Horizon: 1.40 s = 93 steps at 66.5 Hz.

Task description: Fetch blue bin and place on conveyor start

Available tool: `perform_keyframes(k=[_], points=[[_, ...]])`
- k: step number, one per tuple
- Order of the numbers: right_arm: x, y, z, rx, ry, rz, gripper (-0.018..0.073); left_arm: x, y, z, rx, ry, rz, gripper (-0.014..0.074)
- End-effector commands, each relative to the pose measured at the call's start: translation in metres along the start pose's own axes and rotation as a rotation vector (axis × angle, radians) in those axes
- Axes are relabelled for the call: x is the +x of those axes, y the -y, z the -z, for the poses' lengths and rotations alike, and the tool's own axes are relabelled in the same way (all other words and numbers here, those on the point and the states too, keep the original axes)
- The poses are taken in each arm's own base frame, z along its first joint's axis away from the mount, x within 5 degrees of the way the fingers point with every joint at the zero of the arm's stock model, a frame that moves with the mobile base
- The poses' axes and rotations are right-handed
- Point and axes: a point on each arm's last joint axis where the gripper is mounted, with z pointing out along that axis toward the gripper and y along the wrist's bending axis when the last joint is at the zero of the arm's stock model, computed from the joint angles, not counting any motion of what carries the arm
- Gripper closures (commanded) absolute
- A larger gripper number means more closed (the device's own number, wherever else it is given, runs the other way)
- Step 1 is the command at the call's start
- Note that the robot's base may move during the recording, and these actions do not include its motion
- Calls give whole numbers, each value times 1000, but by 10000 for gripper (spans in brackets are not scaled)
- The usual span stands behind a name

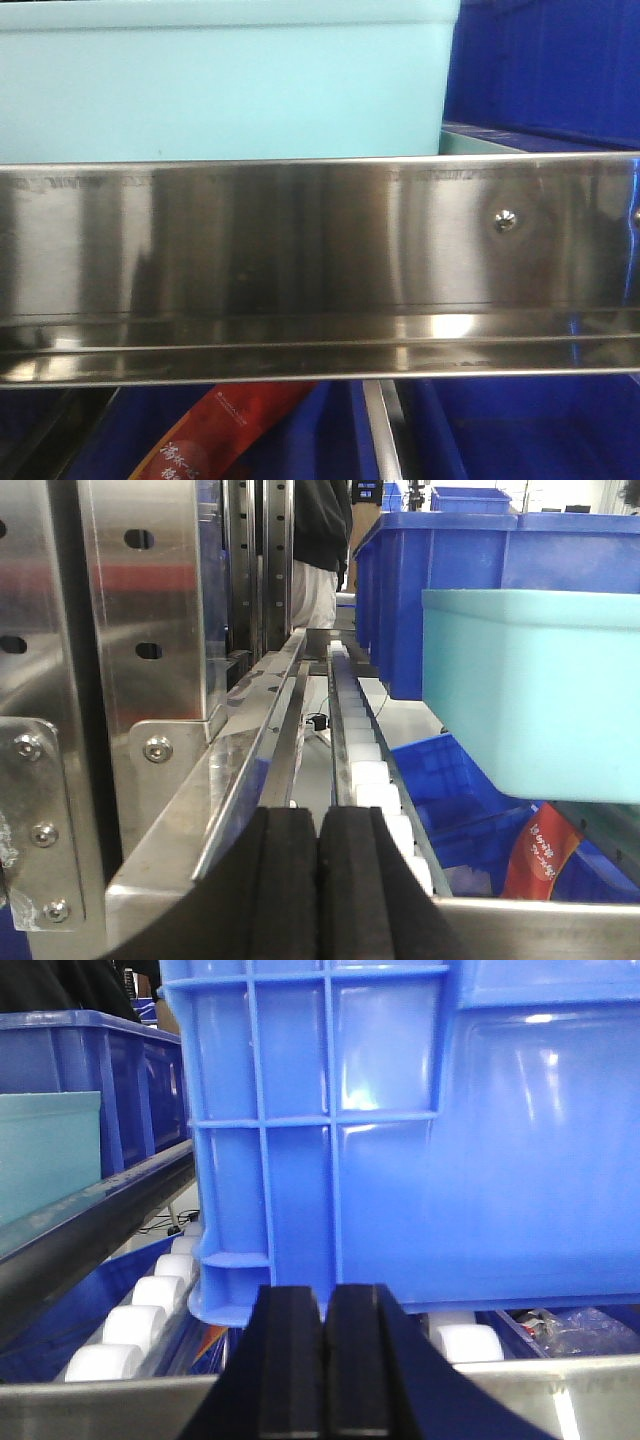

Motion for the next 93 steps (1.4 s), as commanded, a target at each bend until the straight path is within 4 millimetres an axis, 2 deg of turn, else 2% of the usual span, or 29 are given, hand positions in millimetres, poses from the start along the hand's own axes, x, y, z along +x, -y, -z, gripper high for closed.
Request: perform_keyframes(k=[1, 25, 48, 70, 78, 87, 93], points=[[-2, 0, 0, 4, 21, 9, 721, -3, 0, 0, 1, 22, 2, 707], [-2, 0, 0, 4, 21, 9, 721, -3, 0, 0, 1, 24, 2, 707], [-2, 0, 0, 4, 21, 9, 721, -13, 1, 1, 7, 139, -3, 707], [-13, 0, 1, 6, 149, 10, 721, -24, 1, 3, 13, 263, -3, 707], [-22, 0, 3, 2, 192, -41, 721, -47, 1, 8, 10, 289, -3, 707], [-65, -7, 15, -31, 143, -42, 721, -87, 0, 21, -10, 256, -46, 703], [-94, -13, 30, -61, 92, -51, 691, -116, -1, 24, -17, 227, -44, 638]])
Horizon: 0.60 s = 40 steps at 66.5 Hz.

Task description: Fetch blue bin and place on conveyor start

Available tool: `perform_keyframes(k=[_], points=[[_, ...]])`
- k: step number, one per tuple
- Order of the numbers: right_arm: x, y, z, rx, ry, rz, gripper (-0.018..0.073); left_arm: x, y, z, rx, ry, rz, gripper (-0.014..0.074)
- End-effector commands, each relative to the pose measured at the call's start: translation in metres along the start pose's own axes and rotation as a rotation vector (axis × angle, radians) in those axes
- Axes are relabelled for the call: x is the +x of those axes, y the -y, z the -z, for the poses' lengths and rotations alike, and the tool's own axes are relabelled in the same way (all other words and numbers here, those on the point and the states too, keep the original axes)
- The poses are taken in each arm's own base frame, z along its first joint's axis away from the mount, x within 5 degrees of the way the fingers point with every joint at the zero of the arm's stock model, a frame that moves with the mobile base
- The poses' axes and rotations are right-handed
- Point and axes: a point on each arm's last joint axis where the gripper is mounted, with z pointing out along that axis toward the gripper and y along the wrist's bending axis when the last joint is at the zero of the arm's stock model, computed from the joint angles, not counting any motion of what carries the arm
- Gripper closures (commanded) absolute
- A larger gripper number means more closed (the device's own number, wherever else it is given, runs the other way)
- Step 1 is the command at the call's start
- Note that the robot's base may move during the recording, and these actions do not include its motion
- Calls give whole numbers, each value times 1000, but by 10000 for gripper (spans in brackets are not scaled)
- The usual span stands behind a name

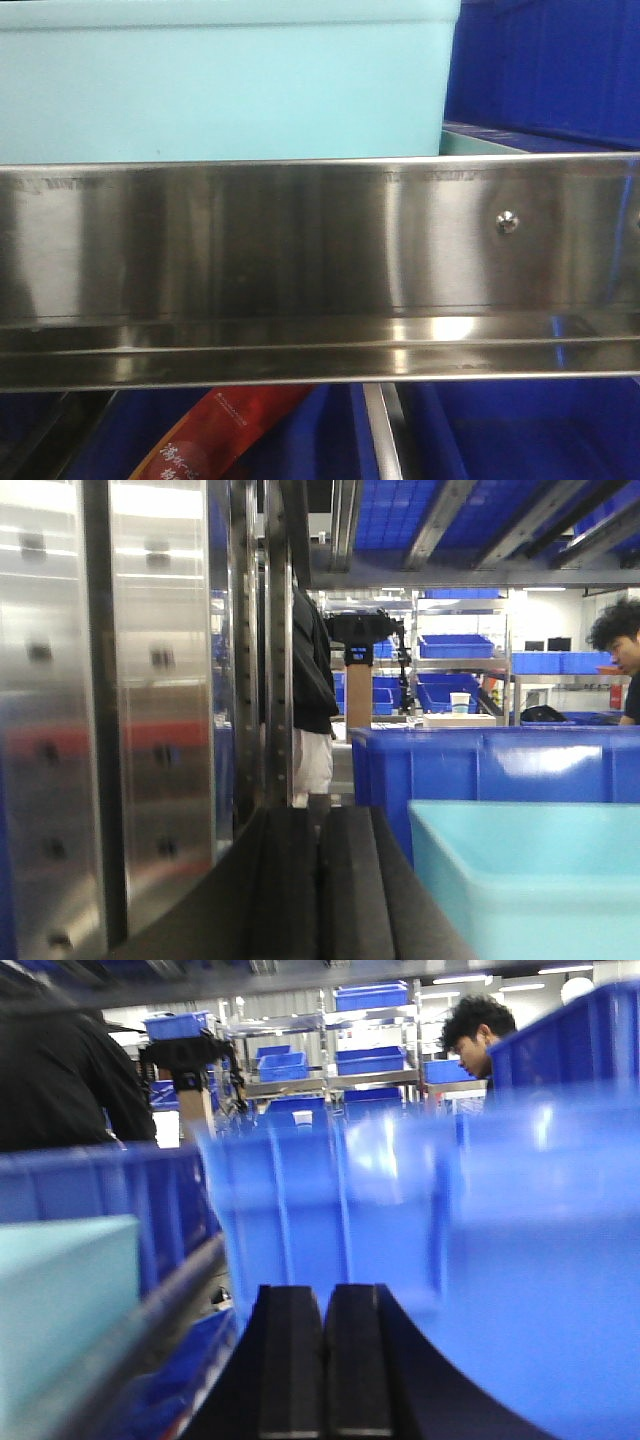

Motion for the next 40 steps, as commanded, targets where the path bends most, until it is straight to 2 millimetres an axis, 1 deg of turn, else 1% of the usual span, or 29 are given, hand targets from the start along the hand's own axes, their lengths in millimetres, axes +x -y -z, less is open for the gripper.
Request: perform_keyframes(k=[1, 3, 5, 8, 9, 11, 12, 13, 20, 26, 30, 35, 40], points=[[-33, -8, 12, -31, -42, -7, 675, -28, -2, -4, -7, -26, -8, 622], [-43, -11, 15, -43, -71, -18, 610, -40, -2, -7, -9, -35, -6, 565], [-52, -14, 16, -53, -97, -26, 536, -46, -3, -10, -9, -43, -4, 519], [-63, -16, 18, -62, -96, -31, 427, -58, -3, -16, -9, -57, 6, 416], [-67, -17, 17, -64, -94, -33, 369, -60, -3, -18, -8, -63, 11, 389], [-72, -17, 16, -65, -87, -35, 291, -63, -3, -23, -7, -87, 19, 337], [-74, -18, 15, -64, -86, -35, 234, -65, -3, -25, -6, -95, 21, 313], [-75, -18, 13, -63, -85, -36, 199, -67, -3, -29, -6, -102, 21, 274], [-80, -17, 3, -52, -60, -36, -15, -69, -2, -45, 12, -145, 25, 195], [-82, -17, -6, -53, -84, 15, 0, -69, 2, -55, 71, -194, 38, 145], [-87, -20, -9, -80, -124, 63, 2, -71, 6, -62, 117, -234, 43, 131], [-93, -27, -18, -147, -185, 102, 2, -74, 13, -73, 177, -284, 46, 130], [-100, -37, -32, -243, -247, 65, 2, -75, 21, -87, 233, -353, 50, 130]])
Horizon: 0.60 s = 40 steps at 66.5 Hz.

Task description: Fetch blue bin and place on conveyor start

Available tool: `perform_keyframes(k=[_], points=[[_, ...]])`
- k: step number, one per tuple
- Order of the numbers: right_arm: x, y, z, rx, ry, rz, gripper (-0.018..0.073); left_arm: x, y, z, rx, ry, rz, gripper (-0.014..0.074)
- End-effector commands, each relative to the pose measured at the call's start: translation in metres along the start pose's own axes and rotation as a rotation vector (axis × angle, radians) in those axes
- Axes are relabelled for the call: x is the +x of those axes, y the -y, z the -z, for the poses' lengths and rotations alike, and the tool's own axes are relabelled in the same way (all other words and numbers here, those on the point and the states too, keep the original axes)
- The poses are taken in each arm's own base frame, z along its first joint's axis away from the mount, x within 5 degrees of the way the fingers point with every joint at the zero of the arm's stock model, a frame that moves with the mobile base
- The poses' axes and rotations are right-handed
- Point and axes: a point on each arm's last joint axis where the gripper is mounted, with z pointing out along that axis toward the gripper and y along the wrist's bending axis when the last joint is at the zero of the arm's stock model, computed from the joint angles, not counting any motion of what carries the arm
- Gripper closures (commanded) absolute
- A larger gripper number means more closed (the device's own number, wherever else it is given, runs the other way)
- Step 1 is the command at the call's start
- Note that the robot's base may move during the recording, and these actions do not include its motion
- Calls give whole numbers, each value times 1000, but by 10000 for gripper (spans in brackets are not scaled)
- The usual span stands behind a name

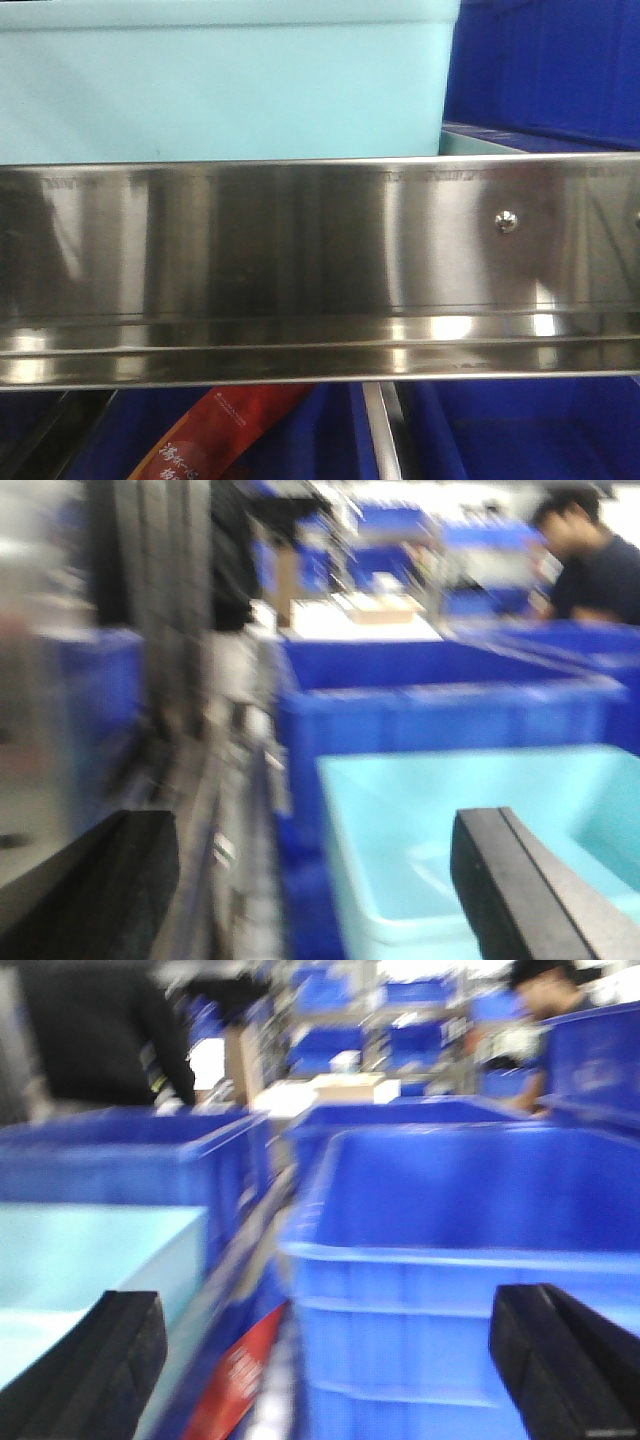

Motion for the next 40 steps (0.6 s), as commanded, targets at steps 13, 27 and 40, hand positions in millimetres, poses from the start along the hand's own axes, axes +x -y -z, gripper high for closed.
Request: perform_keyframes(k=[13, 27, 40], points=[[-38, -12, -56, -225, -180, -60, 24, -25, 28, -53, 179, -225, -21, 130], [-65, -24, -112, -365, -354, -43, 151, -40, 40, -97, 184, -396, -39, 130], [-81, -43, -159, -427, -429, 54, 153, -57, 44, -117, 181, -422, -41, 130]])
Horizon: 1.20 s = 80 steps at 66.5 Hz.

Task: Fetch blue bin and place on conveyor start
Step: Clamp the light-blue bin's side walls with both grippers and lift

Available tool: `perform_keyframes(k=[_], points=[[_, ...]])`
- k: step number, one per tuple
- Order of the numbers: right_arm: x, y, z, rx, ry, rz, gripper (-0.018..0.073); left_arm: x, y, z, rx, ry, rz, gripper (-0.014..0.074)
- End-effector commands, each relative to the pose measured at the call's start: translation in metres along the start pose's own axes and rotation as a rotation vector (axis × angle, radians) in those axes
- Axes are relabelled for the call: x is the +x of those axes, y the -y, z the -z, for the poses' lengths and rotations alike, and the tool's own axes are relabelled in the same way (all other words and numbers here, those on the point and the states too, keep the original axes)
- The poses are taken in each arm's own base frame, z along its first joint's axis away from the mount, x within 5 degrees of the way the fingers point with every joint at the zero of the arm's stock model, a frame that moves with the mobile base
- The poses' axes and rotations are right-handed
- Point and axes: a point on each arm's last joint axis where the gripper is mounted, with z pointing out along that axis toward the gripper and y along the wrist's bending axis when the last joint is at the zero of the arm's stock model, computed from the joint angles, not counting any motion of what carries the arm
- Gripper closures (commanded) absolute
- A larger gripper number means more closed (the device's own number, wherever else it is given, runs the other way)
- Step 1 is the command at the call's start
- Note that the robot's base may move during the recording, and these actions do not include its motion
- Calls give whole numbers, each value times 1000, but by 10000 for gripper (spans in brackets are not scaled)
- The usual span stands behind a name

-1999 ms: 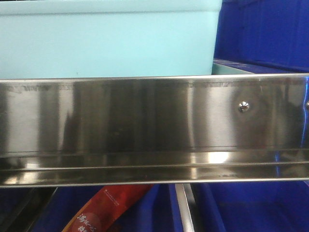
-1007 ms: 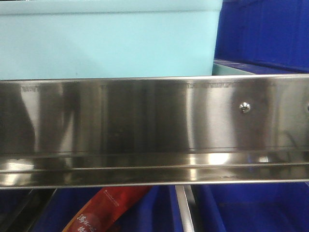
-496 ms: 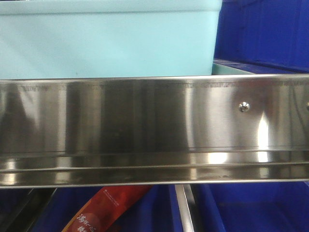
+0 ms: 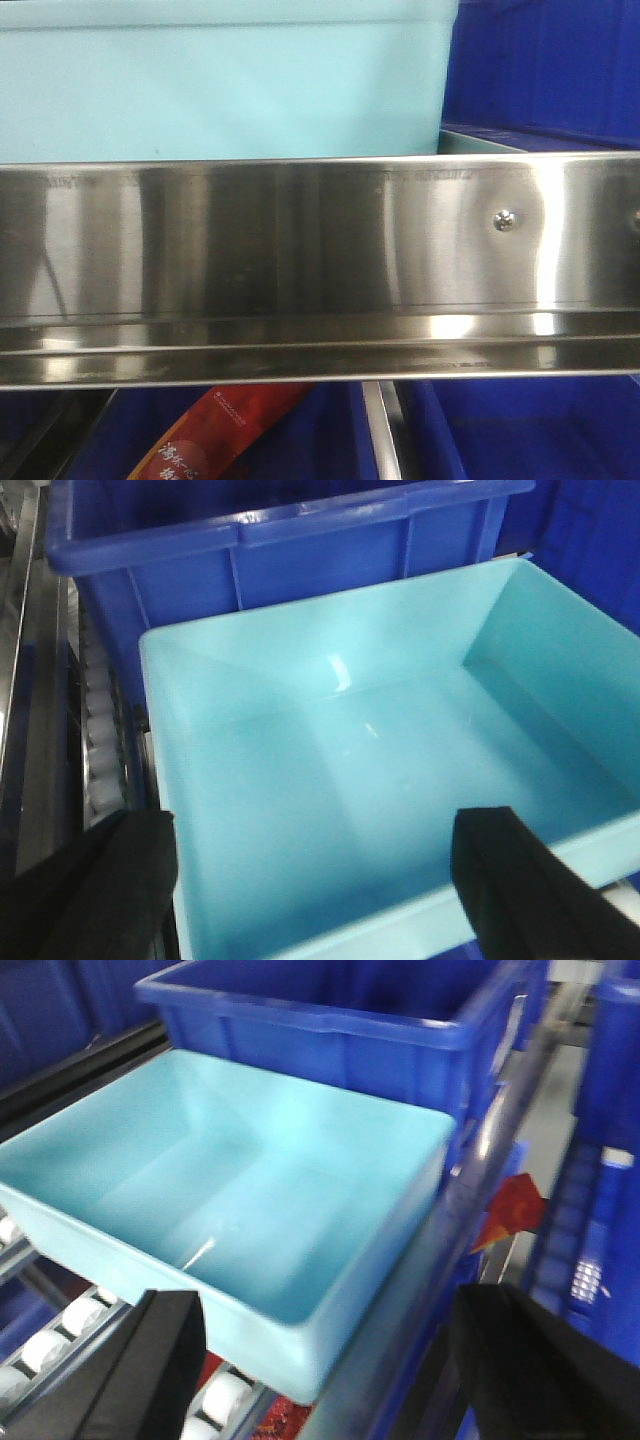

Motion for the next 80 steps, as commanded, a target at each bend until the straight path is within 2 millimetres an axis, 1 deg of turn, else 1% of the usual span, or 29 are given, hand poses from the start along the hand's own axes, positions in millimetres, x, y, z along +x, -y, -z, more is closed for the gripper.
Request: perform_keyframes(k=[1, 6, 7, 9, 10, 12, 15, 18, 21, 27, 30, 34, 38, 45, 54, 62, 70, 80], points=[[-12, 0, -17, 10, -46, 40, 153, -12, 2, 2, 10, 21, 1, 130], [-21, 1, -33, 69, -136, 56, 153, -18, 2, 2, 10, 30, 1, 130], [-23, 3, -35, 101, -150, 83, 153, -18, 2, 2, 10, 29, 1, 130], [-25, 4, -42, 149, -189, 55, 153, -20, 2, 2, 8, 31, 2, 130], [-24, 4, -48, 154, -209, 54, 153, -20, 2, 1, 8, 31, 2, 130], [-27, 6, -52, 209, -239, 59, 153, -20, 1, 1, 5, 29, 4, 130], [-30, 6, -58, 265, -279, 16, 153, -21, -1, 0, -5, 24, 18, 130], [-32, 6, -69, 304, -329, 21, 151, -21, -4, -2, -17, 14, 34, 130], [-36, 4, -75, 315, -358, 22, 130, -21, -8, -4, -33, 0, 58, 130], [-41, 0, -95, 305, -408, 0, 24, -20, -17, -11, -71, -68, 79, 130], [-44, 1, -102, 307, -416, -2, -20, -20, -23, -14, -92, -116, 91, 130], [-46, 1, -113, 308, -421, -32, -10, -21, -29, -23, -115, -181, 107, 130], [-49, 2, -119, 308, -414, -60, -10, -24, -34, -30, -129, -221, 110, 130], [-50, 2, -131, 300, -421, -94, -10, -28, -37, -46, -132, -274, 101, 130], [-43, 7, -151, 313, -457, -117, -10, -26, -39, -74, -130, -330, 97, 130], [-33, 17, -170, 334, -499, -146, -10, -19, -41, -98, -130, -384, 96, 130], [-22, 25, -188, 335, -545, -175, -10, -12, -43, -118, -129, -417, 96, 130], [-12, 27, -210, 308, -566, -200, -10, -4, -44, -138, -126, -459, 97, 130]])
